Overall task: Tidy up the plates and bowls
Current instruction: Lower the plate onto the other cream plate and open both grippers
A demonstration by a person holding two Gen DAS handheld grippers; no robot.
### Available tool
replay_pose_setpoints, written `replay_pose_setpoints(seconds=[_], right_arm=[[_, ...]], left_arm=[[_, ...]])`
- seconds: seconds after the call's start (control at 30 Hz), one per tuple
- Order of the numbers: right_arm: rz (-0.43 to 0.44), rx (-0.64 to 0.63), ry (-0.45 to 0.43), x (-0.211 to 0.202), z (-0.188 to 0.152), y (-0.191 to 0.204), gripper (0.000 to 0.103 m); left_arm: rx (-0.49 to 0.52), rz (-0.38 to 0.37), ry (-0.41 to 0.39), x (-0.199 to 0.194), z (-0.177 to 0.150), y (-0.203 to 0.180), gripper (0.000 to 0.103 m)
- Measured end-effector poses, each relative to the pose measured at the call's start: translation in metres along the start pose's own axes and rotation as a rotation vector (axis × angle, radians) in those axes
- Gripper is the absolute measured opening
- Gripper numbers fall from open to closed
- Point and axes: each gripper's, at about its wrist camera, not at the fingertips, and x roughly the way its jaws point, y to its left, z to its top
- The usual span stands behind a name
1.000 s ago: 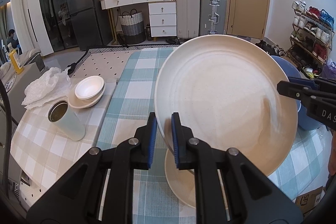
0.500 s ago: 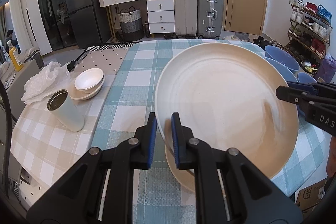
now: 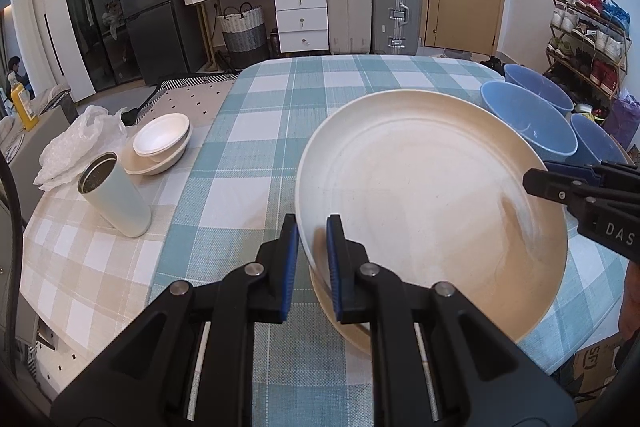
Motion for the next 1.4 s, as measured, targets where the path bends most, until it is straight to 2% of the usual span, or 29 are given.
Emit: replay_pose_setpoints(seconds=[0.6,0.97,1.4], right_arm=[[-0.007,0.002,0.032,0.027,-0.02,-0.003,0.026],[-0.029,-0.013,0.049,0.038,-0.025,0.004,0.026],[-0.071,-0.029,0.064,0.045,-0.03,0.004,0.028]], left_arm=[[0.011,-0.011,0.041,0.052,-0.026,0.006,0.01],[0.034,0.011,0.058,0.076,-0.034,0.009,0.011],[0.083,0.035,0.06,0.084,-0.043,-0.003,0.014]])
